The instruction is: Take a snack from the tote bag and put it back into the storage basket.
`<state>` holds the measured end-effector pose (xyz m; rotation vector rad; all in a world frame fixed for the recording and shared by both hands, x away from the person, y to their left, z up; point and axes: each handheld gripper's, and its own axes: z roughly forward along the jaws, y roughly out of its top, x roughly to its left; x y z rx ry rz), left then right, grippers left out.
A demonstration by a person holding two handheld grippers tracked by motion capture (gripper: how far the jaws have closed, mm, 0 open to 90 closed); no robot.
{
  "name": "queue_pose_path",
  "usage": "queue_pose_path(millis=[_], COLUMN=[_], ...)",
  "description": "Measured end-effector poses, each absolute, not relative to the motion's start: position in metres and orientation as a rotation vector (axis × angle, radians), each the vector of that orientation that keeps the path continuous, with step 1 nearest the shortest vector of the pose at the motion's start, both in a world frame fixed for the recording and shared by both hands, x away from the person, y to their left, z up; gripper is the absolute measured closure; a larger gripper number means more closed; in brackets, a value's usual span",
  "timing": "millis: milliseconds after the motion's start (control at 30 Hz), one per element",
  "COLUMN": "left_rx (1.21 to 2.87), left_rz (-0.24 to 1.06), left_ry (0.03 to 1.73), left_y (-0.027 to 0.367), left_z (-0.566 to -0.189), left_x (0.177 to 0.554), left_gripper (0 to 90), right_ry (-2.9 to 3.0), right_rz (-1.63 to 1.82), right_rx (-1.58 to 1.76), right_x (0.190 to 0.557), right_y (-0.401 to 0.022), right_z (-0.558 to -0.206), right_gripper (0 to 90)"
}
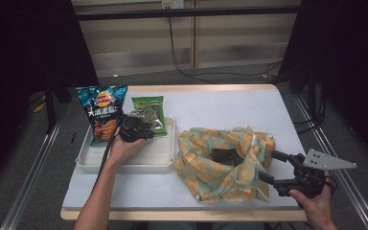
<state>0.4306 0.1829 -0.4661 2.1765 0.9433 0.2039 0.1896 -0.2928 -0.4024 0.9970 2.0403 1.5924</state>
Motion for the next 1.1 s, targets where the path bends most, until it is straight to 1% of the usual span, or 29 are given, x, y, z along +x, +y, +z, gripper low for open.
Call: queue_pose_path(millis=[67,133,200,300,533,767,933,1100], left_rx=[2.161,2.148,2.161,2.127,2.033,2.019,1.981,1.945], left_rz=[0.213,0.211,0.233,0.219,0.184,0.227,0.217,0.169], left_ry=[0.922,0.885,0.877,0.875,0.807,0.707,0.655,0.618], left_y=[0.180,0.179,0.178,0.179,0.179,0.169,0.167,0.164], left_z=[-0.461,-0.456,-0.452,-0.449,-0.433,-0.420,-0.409,-0.405], left_x=[0.425,0.421,0.417,0.411,0.387,0.358,0.340,0.324], left_gripper=[77.4,77.2,75.5,74.1,62.8,60.5,60.5,58.9], right_ry=[2.044,2.045,2.044,2.044,2.027,2.025,2.022,2.018], right_rz=[1.589,1.588,1.588,1.586,1.590,1.588,1.587,1.589], right_rx=[0.994,0.998,0.997,0.995,1.012,1.009,1.018,1.022], right_x=[0.189,0.189,0.189,0.189,0.189,0.191,0.190,0.190], right_y=[-0.293,-0.293,-0.292,-0.292,-0.292,-0.289,-0.292,-0.291], right_z=[-0.402,-0.402,-0.402,-0.402,-0.398,-0.397,-0.396,-0.394], right_gripper=[13.7,13.7,13.7,13.8,13.9,14.5,14.8,14.8])
